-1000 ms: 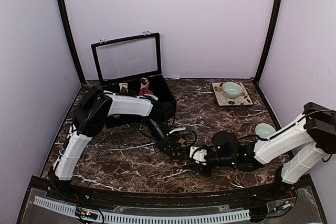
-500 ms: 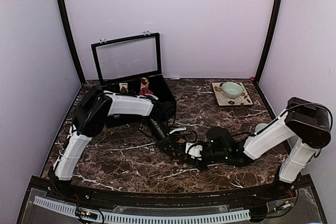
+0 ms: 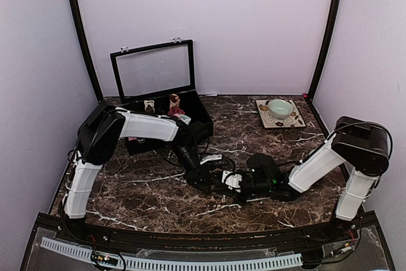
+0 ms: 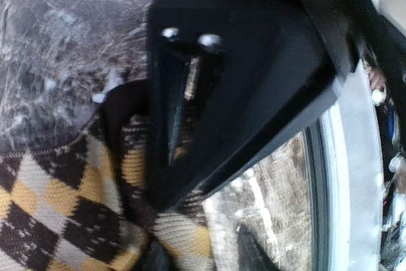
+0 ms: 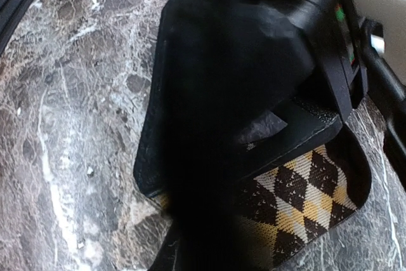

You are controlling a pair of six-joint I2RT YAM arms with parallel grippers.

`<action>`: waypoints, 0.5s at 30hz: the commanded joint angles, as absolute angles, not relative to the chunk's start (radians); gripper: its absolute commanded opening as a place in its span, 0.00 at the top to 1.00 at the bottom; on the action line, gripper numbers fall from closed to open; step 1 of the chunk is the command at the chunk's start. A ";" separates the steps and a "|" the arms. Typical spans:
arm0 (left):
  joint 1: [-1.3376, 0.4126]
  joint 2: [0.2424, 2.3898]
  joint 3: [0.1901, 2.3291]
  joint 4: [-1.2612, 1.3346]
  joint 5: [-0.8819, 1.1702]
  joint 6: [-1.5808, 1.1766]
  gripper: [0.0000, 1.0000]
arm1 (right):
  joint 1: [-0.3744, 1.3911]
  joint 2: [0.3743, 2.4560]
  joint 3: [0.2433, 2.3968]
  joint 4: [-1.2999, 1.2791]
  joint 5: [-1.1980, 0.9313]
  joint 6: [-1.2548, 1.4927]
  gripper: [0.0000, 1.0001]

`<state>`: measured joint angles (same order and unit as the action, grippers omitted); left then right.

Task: Roll the socks
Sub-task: Roll the sock at the center of the board.

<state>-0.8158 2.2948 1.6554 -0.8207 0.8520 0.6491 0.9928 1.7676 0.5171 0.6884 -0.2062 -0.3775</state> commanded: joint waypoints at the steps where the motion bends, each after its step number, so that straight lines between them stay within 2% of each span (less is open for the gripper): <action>1: -0.794 2.295 1.546 -0.862 0.529 0.644 0.45 | 0.970 1.846 0.526 0.471 -0.183 -0.318 1.00; 8: -0.772 2.064 1.421 -0.738 0.431 0.639 0.44 | 0.961 1.852 0.532 0.402 -0.252 -0.167 1.00; 15: -0.772 1.846 1.244 -0.599 0.421 0.665 0.44 | 0.960 1.883 0.580 0.263 -0.352 0.032 1.00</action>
